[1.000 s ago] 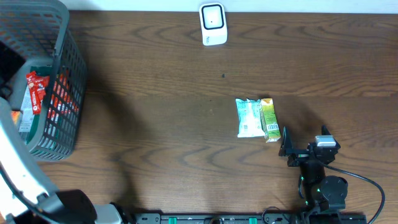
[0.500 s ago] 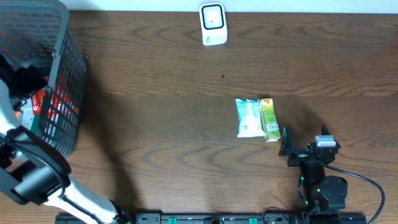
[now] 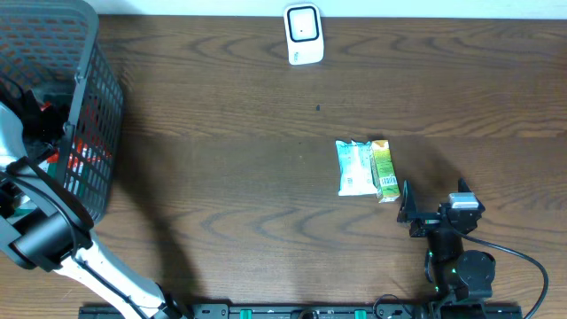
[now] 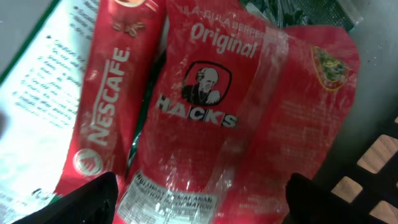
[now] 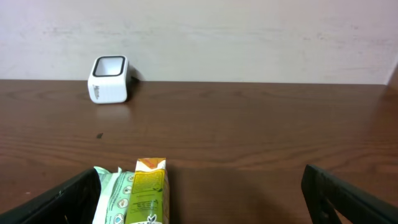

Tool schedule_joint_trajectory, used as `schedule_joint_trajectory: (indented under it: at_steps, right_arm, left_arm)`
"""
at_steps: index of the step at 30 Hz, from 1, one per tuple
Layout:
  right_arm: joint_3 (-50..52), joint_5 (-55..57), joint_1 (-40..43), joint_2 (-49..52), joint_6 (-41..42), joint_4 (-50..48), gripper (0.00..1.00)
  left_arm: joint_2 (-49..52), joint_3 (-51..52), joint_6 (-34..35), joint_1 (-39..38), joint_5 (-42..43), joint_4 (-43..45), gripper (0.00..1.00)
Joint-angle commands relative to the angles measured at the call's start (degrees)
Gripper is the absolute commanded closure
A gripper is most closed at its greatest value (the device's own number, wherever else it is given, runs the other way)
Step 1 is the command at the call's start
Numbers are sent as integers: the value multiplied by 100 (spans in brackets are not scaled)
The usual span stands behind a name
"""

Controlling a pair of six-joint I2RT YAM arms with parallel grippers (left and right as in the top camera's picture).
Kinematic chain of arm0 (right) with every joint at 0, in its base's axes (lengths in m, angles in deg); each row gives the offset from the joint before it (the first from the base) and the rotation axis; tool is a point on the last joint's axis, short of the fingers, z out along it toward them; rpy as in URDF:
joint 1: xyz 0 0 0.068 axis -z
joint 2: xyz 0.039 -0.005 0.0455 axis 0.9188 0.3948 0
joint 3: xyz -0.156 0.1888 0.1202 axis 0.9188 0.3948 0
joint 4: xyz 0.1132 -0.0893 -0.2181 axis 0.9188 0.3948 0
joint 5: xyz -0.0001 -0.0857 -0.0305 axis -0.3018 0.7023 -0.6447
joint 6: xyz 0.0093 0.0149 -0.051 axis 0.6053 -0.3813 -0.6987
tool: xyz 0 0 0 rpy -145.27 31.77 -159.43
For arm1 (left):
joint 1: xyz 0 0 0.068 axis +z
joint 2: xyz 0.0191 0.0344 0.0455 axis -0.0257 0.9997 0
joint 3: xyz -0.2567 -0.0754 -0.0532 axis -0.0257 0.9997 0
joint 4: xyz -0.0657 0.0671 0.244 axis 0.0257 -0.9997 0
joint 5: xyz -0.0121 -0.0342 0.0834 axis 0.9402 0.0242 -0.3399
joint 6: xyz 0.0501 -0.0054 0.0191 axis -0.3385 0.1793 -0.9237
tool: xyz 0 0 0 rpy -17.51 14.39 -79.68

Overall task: Scan the item barcode
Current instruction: 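Move the left gripper back into the basket and grasp the red HACKS bag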

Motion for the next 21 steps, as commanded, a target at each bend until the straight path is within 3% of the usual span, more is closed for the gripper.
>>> schedule_joint_trajectory:
  at_steps: [1, 7, 9, 13, 21]
  right_arm:
    - [9, -9, 31, -37, 13, 22, 1]
    - [9, -9, 31, -37, 13, 22, 1]
    - [9, -9, 31, -37, 13, 22, 1]
    - [9, -9, 31, -37, 13, 22, 1]
    - [9, -9, 31, -37, 15, 22, 1]
  left_arm:
    - [177, 28, -68, 9, 125, -11, 15]
    - [369, 103, -28, -31, 339, -35, 19]
    - [380, 120, -20, -28, 455, -52, 30]
    - [341, 72, -4, -22, 721, -52, 66]
    - [-129, -170, 177, 37, 715, -109, 93]
